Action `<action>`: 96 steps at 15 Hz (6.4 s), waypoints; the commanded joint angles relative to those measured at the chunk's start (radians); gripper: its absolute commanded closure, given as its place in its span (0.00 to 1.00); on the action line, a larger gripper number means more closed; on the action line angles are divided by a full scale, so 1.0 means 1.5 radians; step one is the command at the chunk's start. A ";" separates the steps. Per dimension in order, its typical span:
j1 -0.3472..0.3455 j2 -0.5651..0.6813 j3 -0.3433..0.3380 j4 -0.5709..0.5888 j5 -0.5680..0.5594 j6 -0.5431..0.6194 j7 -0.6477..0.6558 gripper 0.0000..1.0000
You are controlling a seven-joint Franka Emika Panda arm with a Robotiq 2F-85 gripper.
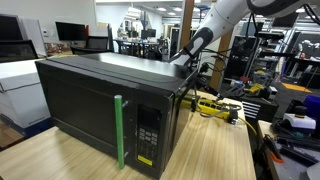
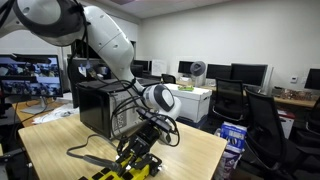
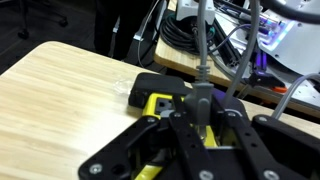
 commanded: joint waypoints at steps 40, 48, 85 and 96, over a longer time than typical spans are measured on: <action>-0.005 -0.026 -0.028 -0.141 -0.048 0.098 0.157 0.92; 0.002 0.018 -0.022 -0.051 -0.003 0.065 0.185 0.92; -0.009 0.039 0.009 0.064 -0.001 0.049 0.083 0.92; -0.005 0.034 0.011 0.100 0.019 0.058 0.083 0.92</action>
